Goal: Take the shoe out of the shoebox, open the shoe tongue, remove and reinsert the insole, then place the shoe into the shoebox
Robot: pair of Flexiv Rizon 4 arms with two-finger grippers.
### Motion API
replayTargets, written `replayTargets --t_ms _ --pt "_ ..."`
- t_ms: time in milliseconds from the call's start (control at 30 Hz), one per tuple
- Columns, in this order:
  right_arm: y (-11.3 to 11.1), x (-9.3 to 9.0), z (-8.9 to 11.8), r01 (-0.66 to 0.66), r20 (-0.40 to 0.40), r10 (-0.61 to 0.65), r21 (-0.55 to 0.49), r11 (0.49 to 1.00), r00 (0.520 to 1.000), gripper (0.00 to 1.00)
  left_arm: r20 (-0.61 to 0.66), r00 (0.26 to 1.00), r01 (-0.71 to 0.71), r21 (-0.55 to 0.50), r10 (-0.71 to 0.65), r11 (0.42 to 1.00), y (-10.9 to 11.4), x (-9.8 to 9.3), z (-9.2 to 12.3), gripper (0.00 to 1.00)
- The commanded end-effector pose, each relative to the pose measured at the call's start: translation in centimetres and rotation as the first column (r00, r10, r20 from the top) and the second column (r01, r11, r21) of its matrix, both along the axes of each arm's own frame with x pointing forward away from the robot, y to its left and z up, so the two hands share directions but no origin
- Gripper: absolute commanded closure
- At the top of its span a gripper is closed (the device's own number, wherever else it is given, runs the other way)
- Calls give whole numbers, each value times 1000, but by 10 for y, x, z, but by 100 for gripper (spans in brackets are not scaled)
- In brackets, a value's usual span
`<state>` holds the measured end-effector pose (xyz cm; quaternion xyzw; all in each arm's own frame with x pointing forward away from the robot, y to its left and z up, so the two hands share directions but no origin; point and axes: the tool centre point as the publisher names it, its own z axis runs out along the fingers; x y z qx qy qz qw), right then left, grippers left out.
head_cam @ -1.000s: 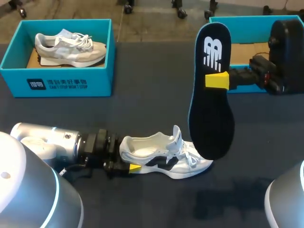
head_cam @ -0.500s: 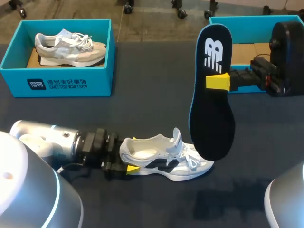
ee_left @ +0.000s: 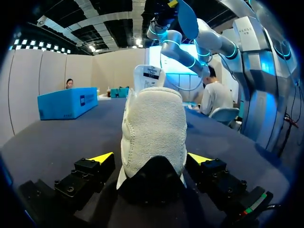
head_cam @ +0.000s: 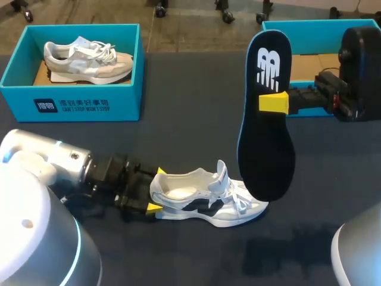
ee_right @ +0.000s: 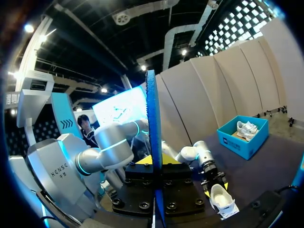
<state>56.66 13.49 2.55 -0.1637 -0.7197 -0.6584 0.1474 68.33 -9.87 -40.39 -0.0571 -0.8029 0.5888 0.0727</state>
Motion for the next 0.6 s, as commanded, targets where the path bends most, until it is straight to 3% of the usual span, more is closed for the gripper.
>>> replayTargets --t_ms 33,67,567,600 --pt "10 -6 3 33 3 -33 -8 999 999 100 -9 1000 18 120 -17 993 17 -6 13 0" --pt "10 -6 3 33 3 -33 -8 999 999 100 11 1000 26 176 -28 984 22 -8 14 0" --pt "10 -6 3 33 3 -33 -8 999 999 100 11 1000 26 176 -28 984 22 -8 14 0" --pt "10 -6 3 33 3 -33 -8 999 999 100 29 999 34 227 -42 973 21 -7 17 0"
